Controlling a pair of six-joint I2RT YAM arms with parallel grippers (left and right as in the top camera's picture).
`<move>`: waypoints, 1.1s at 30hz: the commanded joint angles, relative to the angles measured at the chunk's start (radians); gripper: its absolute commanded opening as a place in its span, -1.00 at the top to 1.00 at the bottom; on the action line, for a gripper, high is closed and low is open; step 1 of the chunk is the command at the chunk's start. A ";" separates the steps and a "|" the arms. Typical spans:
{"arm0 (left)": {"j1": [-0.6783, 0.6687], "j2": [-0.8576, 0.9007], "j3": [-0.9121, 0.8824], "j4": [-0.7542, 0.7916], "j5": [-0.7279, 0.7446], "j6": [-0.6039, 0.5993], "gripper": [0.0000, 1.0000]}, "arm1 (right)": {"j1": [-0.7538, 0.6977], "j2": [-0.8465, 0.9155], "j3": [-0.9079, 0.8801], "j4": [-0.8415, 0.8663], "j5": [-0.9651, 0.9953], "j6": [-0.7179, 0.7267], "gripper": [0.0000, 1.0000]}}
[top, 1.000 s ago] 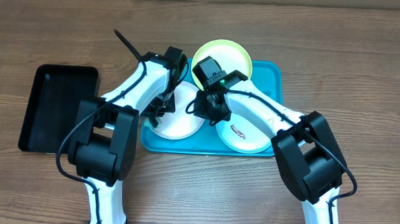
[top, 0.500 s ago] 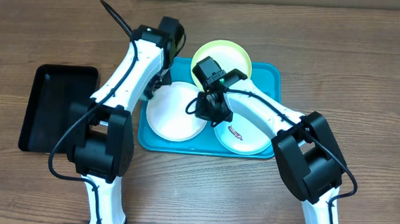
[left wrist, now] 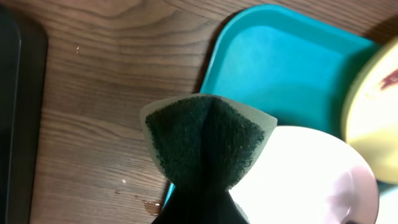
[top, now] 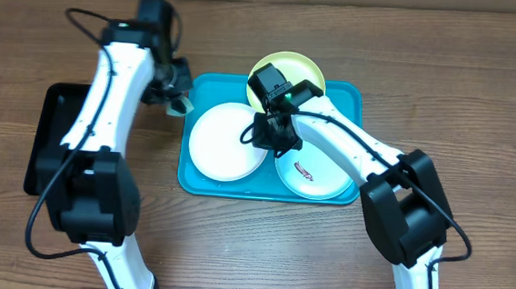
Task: Clean dirty plates on tray and stack at the side
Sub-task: 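Lift the sponge away from the plate with the left gripper, then lift the white plate with the right gripper and move it right off the tray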
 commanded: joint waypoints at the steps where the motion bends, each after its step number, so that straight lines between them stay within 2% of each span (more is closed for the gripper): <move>1: -0.008 -0.023 0.015 0.000 0.165 0.130 0.92 | 0.004 -0.101 0.045 -0.010 0.066 -0.057 0.93; 6: -0.034 -0.023 0.014 0.009 0.170 0.150 0.92 | 0.004 -0.183 0.053 -0.087 0.278 -0.084 0.93; 10: -0.051 -0.022 0.014 0.038 0.170 0.153 0.92 | 0.011 -0.228 0.094 -0.152 0.422 -0.162 0.92; 17: -0.056 -0.022 -0.014 0.112 0.166 0.153 0.92 | 0.051 -0.242 0.140 -0.245 0.701 -0.211 0.92; 26: -0.056 -0.022 -0.138 0.177 0.163 0.137 0.92 | 0.082 -0.242 0.143 -0.323 0.860 -0.212 0.93; 33: -0.056 -0.022 -0.198 0.212 0.177 0.123 0.92 | 0.172 -0.242 0.143 -0.348 1.048 -0.212 0.93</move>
